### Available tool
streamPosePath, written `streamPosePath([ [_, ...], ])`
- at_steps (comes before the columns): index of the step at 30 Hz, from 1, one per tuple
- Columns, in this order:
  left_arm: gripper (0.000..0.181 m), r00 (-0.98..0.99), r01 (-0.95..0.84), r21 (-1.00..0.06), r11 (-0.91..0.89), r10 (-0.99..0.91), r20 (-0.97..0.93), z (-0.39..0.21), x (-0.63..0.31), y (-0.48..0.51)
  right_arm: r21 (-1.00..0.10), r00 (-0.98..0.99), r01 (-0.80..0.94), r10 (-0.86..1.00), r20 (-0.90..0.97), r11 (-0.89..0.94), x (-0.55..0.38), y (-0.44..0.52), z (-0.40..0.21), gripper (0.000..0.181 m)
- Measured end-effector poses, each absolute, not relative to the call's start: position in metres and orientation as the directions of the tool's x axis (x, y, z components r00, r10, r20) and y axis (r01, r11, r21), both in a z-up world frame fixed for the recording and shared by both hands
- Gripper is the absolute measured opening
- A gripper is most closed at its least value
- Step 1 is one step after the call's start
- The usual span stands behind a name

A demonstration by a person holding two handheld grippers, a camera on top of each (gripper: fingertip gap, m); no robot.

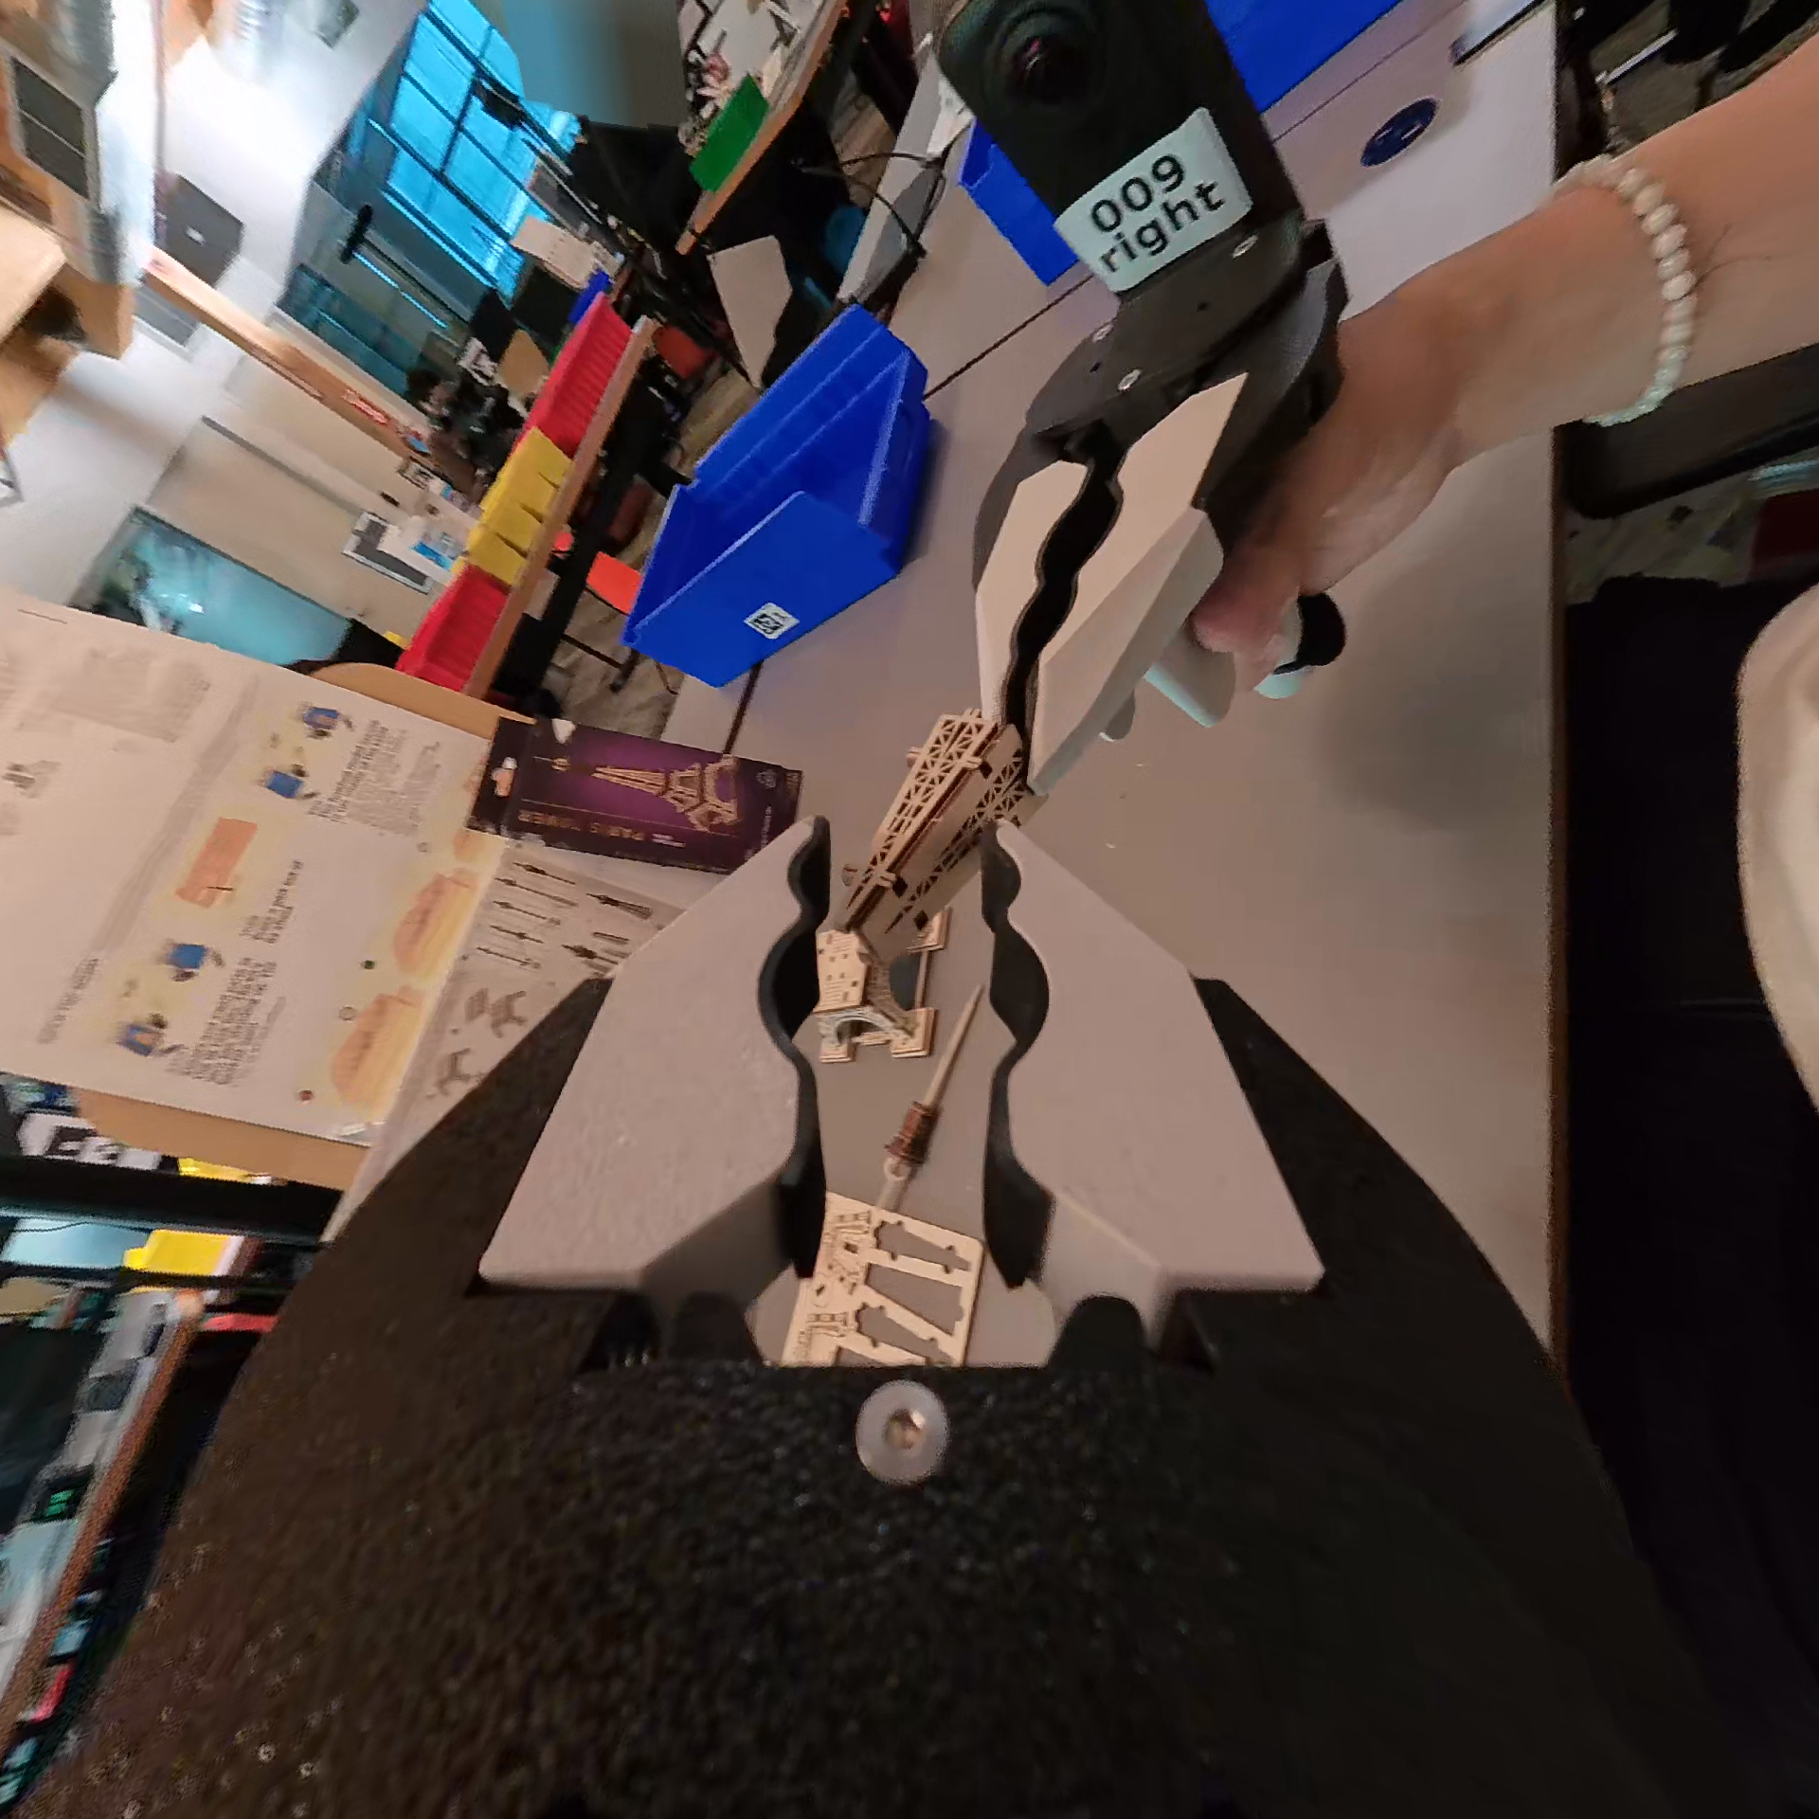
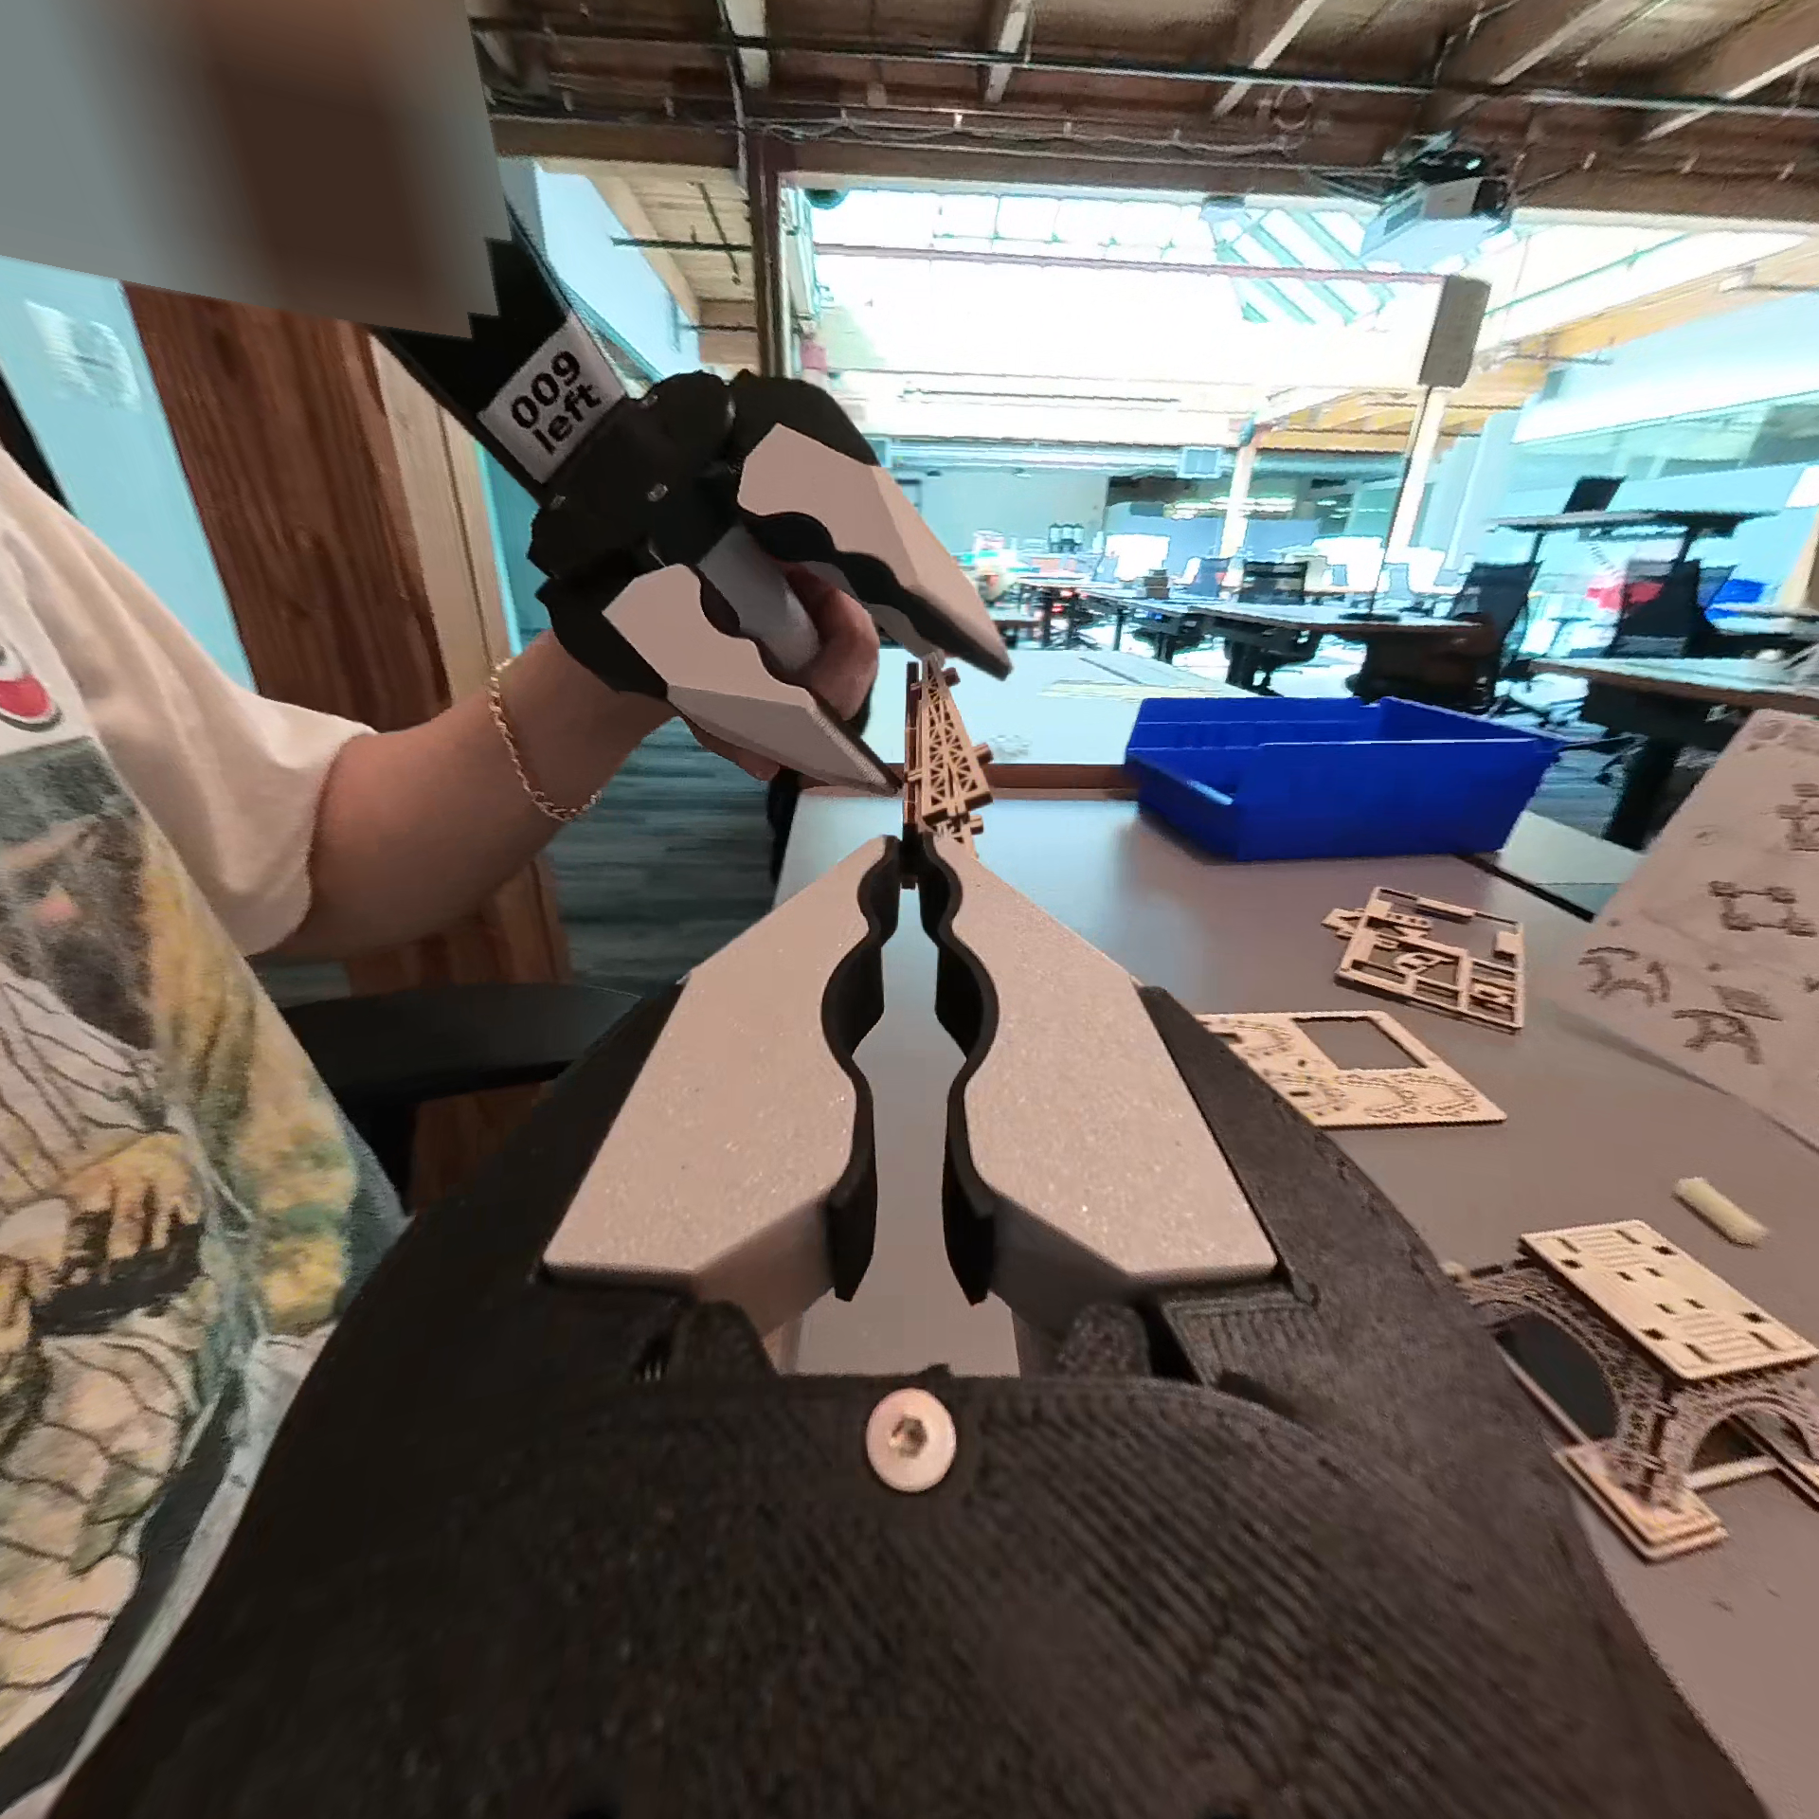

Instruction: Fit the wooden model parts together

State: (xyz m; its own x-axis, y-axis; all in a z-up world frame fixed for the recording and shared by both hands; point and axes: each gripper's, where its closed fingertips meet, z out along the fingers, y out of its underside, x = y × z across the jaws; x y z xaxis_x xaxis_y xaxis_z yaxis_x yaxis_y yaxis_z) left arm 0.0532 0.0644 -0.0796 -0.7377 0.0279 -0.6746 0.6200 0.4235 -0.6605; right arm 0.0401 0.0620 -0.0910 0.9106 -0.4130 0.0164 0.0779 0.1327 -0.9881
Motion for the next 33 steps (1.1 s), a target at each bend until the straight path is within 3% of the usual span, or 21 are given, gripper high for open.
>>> streamPosePath([
  [10,0.027,-0.84,0.515,-0.714,0.474,0.112,-0.532,-0.093,0.05,0.068,-0.998,0.932,0.029,-0.364,0.006,0.059,0.035,0.065,-0.102,0.0],
  [16,0.031,-0.906,0.413,-0.732,0.541,0.162,-0.392,-0.109,0.046,0.065,-0.995,0.941,-0.096,-0.325,-0.093,0.007,0.031,0.067,-0.109,0.0],
  [23,0.02,-0.933,0.359,-0.771,0.526,0.234,-0.275,-0.123,0.037,0.058,-0.983,0.936,-0.164,-0.327,-0.13,-0.077,0.028,0.066,-0.124,0.001],
  [33,0.018,-0.948,0.3,-0.785,0.541,0.259,-0.184,-0.134,0.04,0.056,-0.983,0.942,-0.122,-0.329,-0.071,-0.136,0.031,0.064,-0.134,0.0],
])
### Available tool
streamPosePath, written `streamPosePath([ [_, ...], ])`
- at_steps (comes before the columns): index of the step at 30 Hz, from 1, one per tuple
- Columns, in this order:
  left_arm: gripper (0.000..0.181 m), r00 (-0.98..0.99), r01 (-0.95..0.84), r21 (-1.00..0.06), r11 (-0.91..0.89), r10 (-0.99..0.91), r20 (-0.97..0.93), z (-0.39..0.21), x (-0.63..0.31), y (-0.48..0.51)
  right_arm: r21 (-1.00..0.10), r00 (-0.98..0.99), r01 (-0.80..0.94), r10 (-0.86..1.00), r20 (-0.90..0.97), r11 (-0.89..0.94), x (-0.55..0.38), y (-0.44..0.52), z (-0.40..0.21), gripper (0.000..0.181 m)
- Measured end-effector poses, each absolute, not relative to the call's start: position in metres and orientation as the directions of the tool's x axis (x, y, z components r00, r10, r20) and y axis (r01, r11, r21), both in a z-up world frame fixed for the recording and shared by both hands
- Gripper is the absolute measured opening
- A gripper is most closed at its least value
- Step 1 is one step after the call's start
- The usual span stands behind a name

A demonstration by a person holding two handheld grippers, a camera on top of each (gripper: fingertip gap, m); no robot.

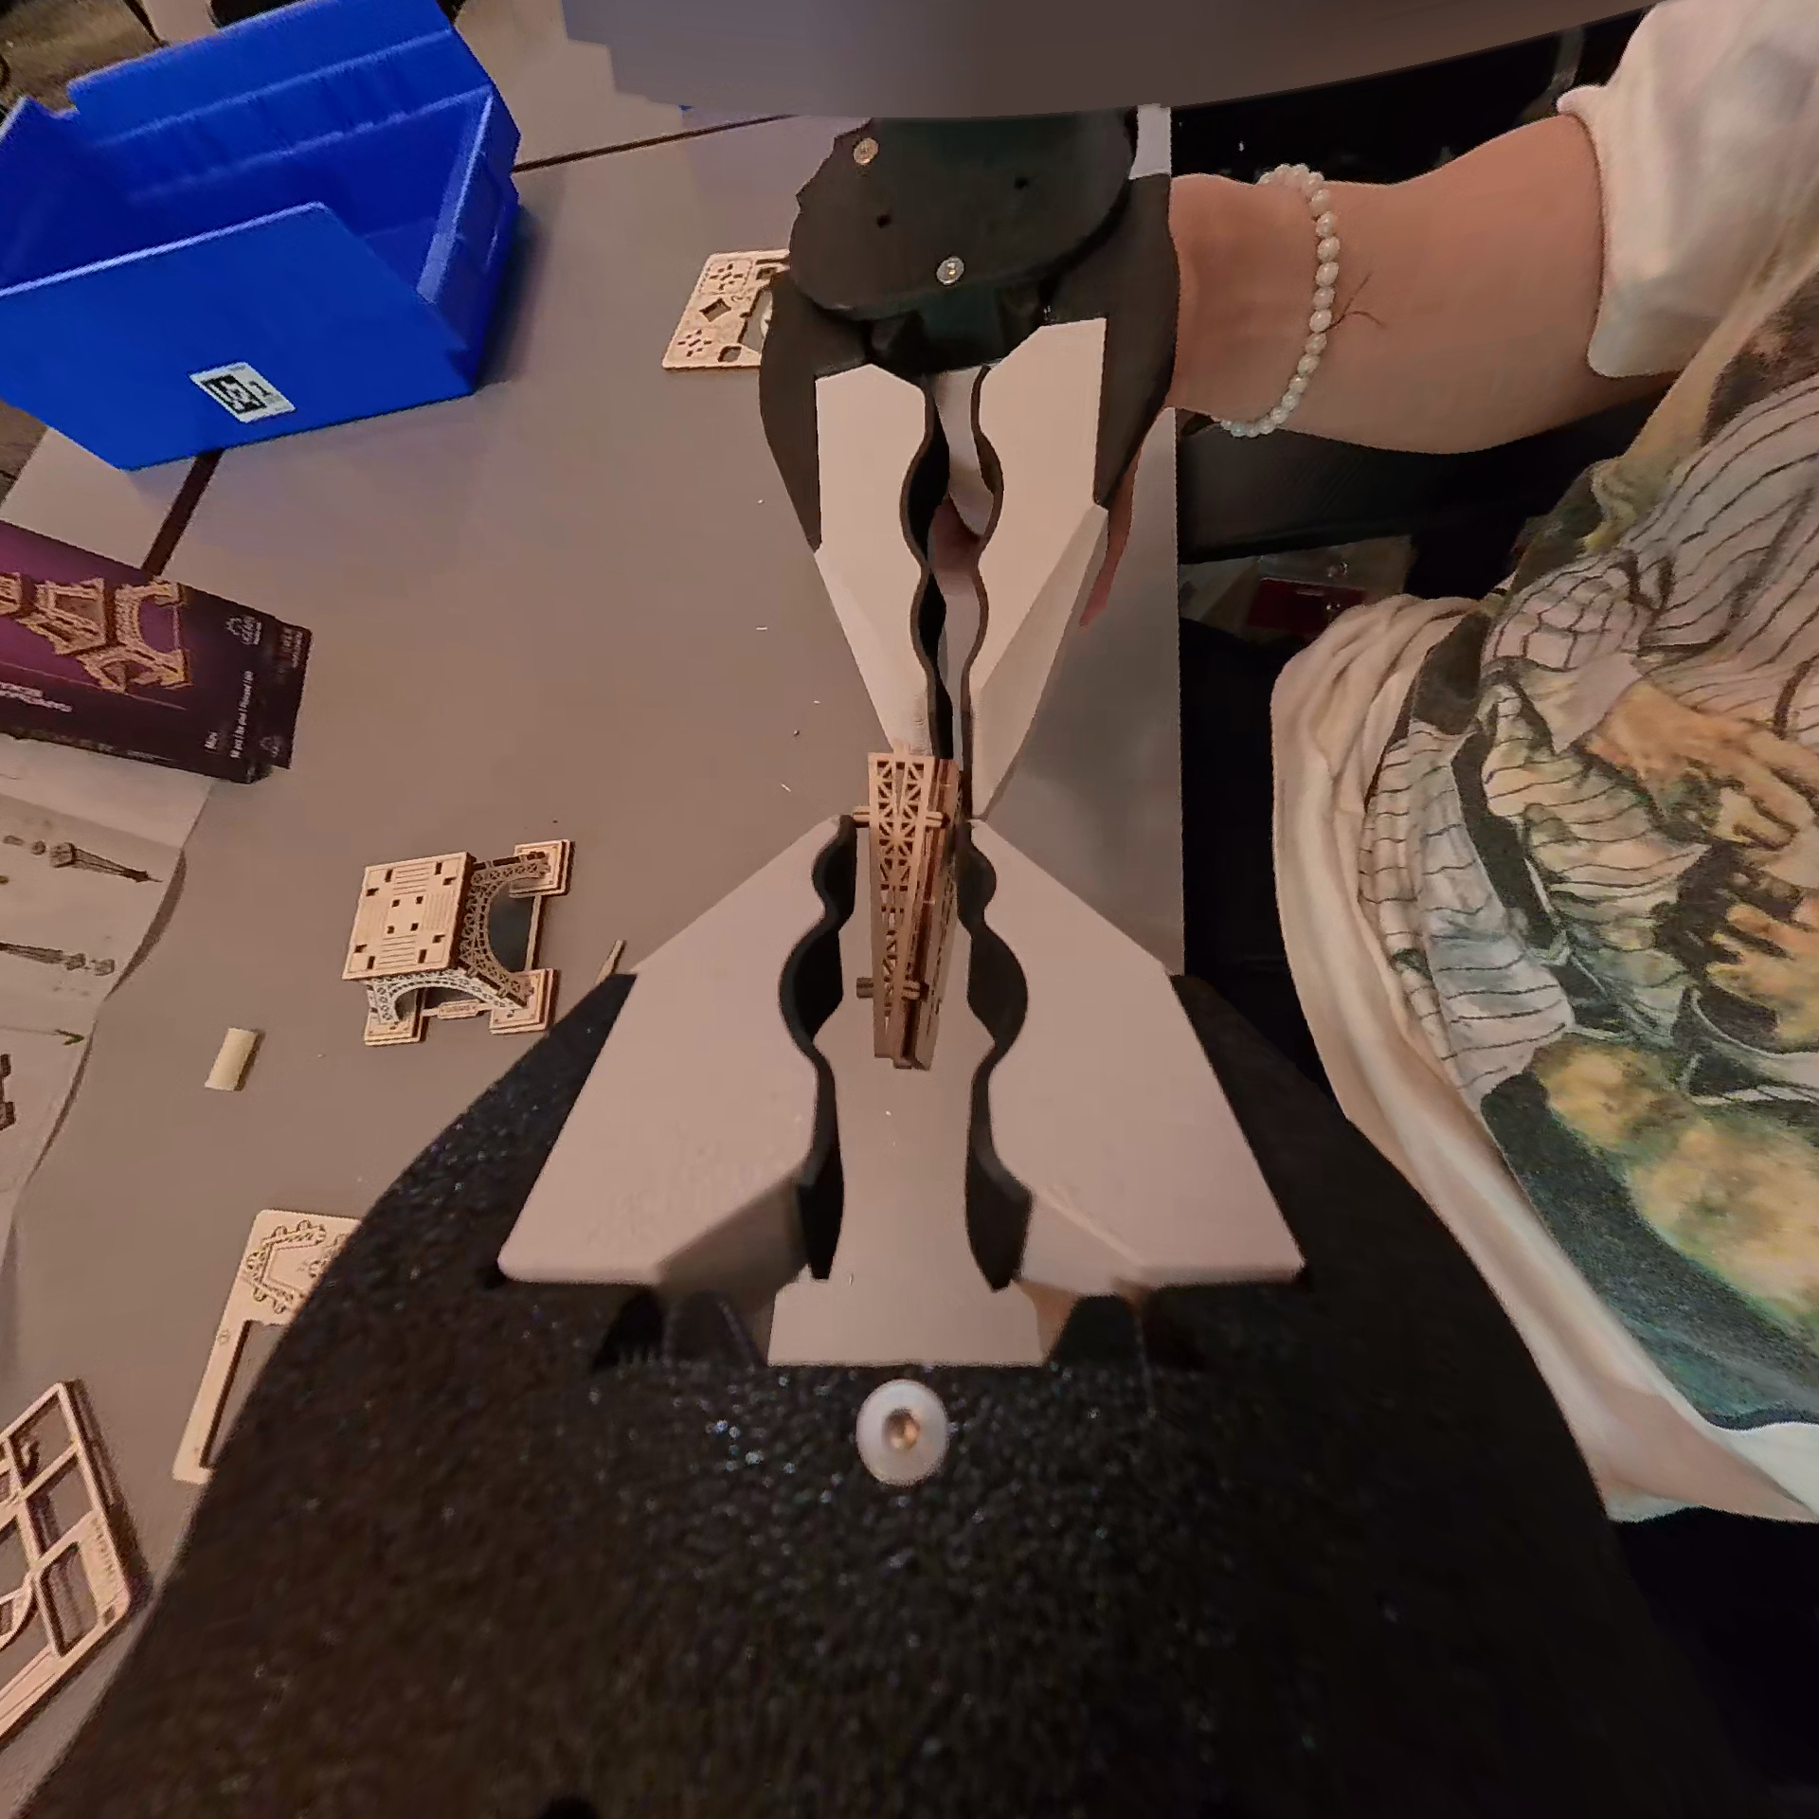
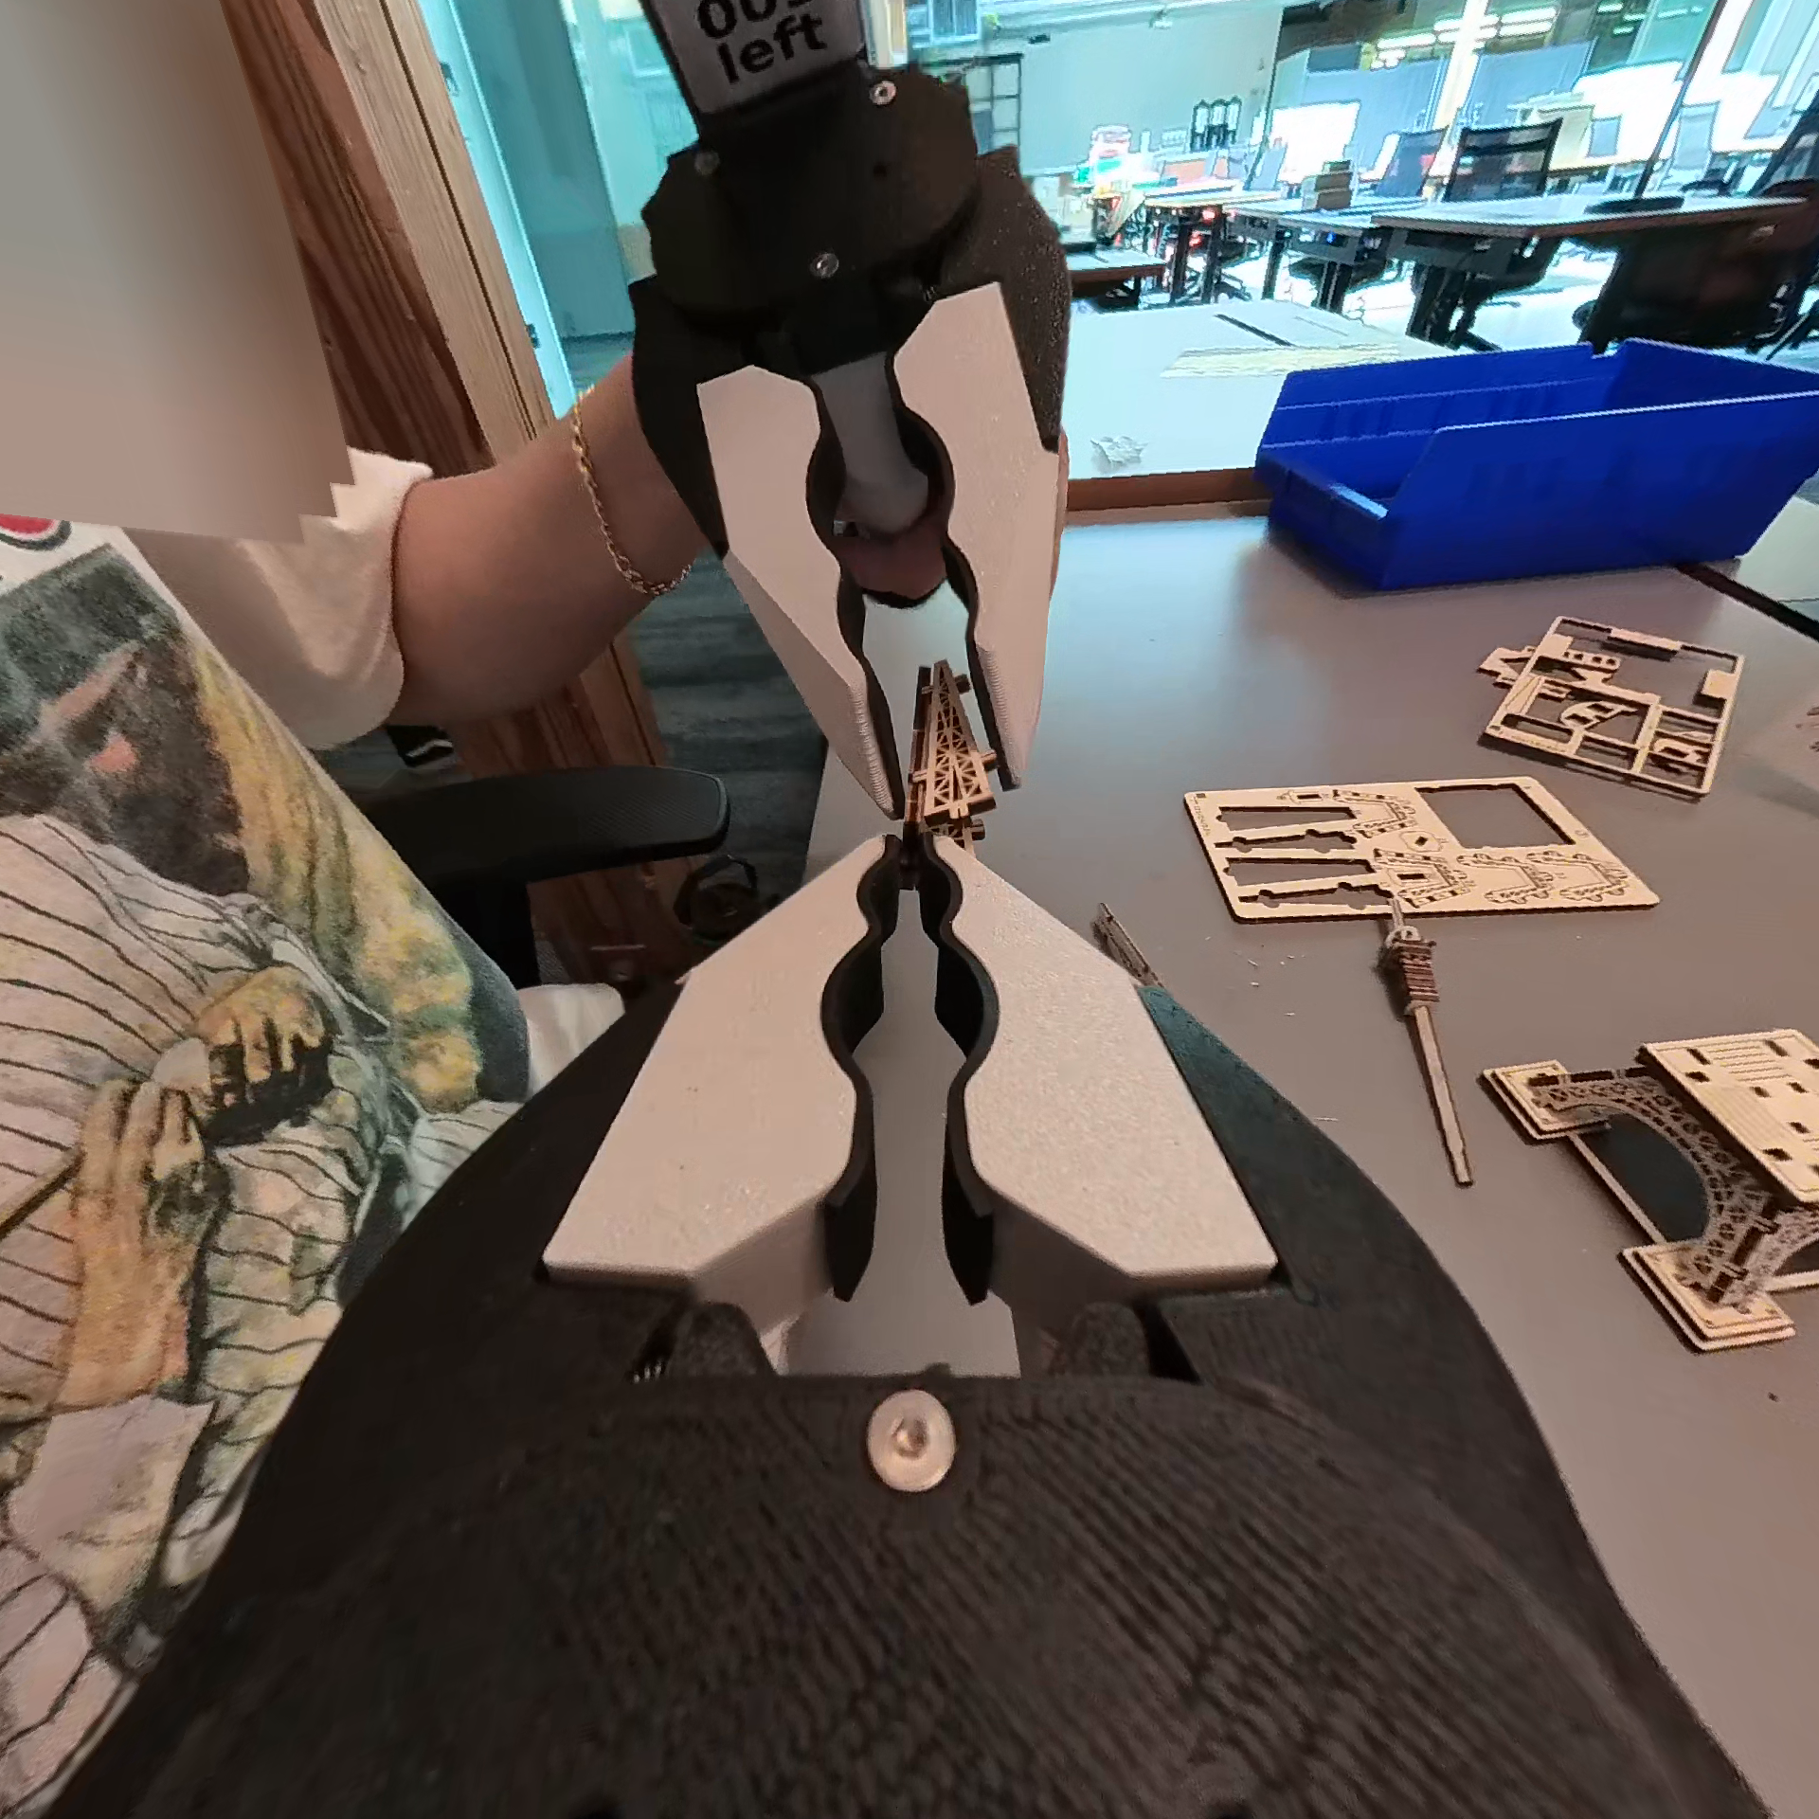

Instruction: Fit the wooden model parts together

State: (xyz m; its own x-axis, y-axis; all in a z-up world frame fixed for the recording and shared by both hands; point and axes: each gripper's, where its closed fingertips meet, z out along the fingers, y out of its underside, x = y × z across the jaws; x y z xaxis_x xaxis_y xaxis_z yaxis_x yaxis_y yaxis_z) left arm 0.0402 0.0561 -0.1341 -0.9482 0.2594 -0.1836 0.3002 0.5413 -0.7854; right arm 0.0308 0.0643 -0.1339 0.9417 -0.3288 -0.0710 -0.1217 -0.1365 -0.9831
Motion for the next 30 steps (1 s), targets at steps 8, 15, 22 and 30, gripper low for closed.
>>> streamPosePath([
  [8,0.017,-0.957,0.265,-0.785,0.56,0.253,-0.142,-0.142,0.046,0.055,-0.975,0.934,-0.031,-0.355,0.05,-0.218,0.037,0.062,-0.142,0.0],
  [15,0.016,-0.954,0.289,-0.785,0.548,0.235,-0.187,-0.137,0.05,0.056,-0.981,0.931,-0.024,-0.361,0.048,-0.195,0.041,0.062,-0.138,0.001],
  [22,0.016,-0.955,0.296,-0.786,0.544,0.201,-0.22,-0.134,0.055,0.059,-0.977,0.893,0.092,-0.418,0.167,-0.195,0.05,0.057,-0.127,0.018],
  [30,0.016,-0.948,0.314,-0.791,0.525,0.219,-0.231,-0.131,0.049,0.06,-0.959,0.873,0.202,-0.408,0.269,-0.199,0.049,0.062,-0.119,0.025],
])
